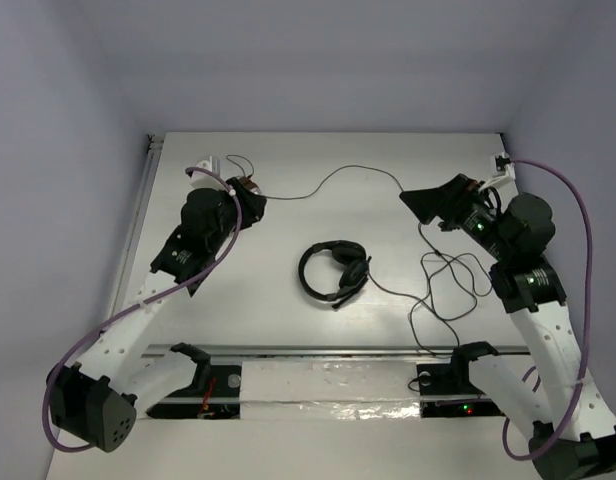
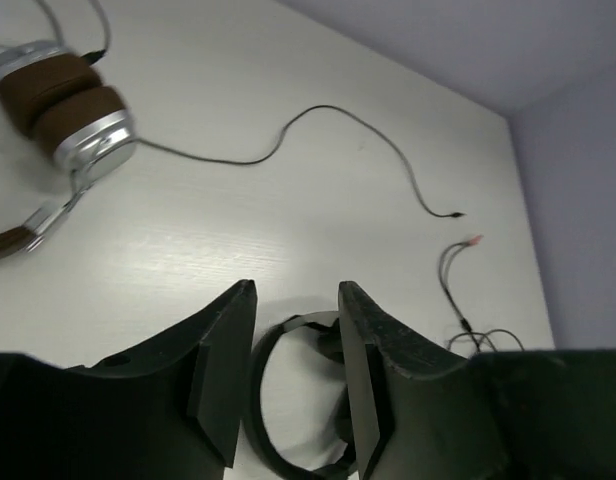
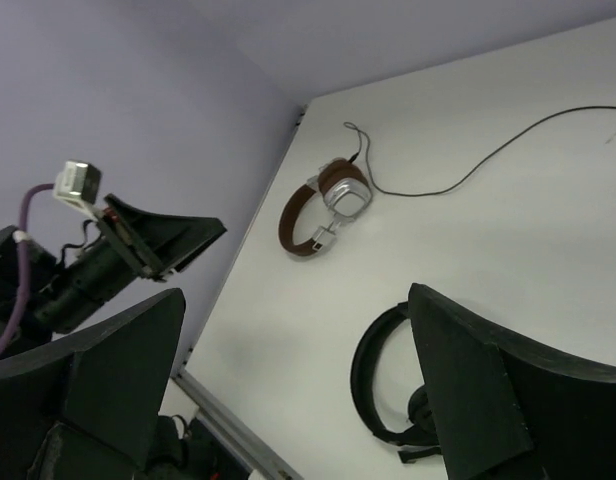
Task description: Wrap the headphones
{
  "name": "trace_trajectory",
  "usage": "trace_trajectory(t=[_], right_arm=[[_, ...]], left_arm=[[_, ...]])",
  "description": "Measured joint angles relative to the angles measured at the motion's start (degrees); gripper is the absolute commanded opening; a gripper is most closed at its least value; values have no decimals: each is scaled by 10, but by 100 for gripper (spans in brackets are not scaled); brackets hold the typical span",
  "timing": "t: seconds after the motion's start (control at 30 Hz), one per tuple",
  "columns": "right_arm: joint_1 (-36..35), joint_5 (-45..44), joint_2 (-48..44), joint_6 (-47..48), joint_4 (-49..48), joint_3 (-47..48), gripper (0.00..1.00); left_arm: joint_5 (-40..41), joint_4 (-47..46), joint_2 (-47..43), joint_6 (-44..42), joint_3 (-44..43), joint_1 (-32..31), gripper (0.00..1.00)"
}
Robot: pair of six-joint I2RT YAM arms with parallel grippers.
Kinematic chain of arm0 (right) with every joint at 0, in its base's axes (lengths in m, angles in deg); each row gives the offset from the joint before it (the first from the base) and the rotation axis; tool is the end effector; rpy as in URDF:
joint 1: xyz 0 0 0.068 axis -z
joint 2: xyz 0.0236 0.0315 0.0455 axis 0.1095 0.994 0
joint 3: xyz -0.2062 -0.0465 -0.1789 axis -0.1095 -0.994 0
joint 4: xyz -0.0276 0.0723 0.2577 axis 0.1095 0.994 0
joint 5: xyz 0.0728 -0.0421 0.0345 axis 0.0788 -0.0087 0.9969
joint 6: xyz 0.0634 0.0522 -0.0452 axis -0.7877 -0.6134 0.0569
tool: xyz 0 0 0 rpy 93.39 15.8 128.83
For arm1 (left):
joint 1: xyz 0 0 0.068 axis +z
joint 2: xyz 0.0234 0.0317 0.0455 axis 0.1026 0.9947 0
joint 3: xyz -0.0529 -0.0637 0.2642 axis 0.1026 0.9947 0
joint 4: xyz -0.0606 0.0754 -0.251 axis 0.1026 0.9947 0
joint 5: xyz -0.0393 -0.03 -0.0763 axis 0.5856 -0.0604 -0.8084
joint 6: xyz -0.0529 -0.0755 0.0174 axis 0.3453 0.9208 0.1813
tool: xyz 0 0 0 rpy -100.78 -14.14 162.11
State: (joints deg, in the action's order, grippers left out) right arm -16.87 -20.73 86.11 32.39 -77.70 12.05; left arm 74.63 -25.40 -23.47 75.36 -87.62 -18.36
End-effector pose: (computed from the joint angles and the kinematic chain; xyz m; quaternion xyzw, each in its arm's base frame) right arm 0.2077 0.0730 0.4031 0.0312 0.7115 0.4172 0.5645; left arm 0.2645 -0.1150 0.3438 -0.0816 0.7470 -0.3086 0.5831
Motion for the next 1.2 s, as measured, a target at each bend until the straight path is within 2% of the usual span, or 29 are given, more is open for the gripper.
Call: trace_trajectory(t=[0.03,0.07,0.13,0.3,0.43,0.47,0.5,0.53,0.67,0.7,0.93,1.07,1.2], right_arm=[[0,10,7,-7,-9,-1,100],[0,21,13,-13,-22,-2,100],[-7,43,35,-24,-60,-5,100],[-80,-19,92,3,-62,10,100],[-123,-59,122,30,-64,11,99],[-125,-63,127,37,-66,11,93],[-125,-63,132,44,-68,11,27],[-127,-63,136,54,-70,10,0],[-128,-70,146,62,-76,-3,0],[-130,-72,144,63,-78,-10,0],[-158,-83,137,70,-85,-37,0],[-169,-84,131,73,-85,-51,1],[-169,-84,119,75,-81,-63,11]], left_arm=[[10,11,4,3,0,0,28],[19,19,7,7,2,2,14],[29,26,8,7,13,3,0],[46,36,15,4,39,-2,0],[81,41,28,9,49,-42,0],[91,41,34,10,49,-57,5],[104,42,41,12,49,-72,9],[123,44,54,16,49,-96,14],[156,58,90,31,49,-136,37],[163,62,100,38,50,-148,39],[219,96,216,110,36,-264,51],[219,94,270,137,36,-271,53],[214,78,311,150,32,-270,54]])
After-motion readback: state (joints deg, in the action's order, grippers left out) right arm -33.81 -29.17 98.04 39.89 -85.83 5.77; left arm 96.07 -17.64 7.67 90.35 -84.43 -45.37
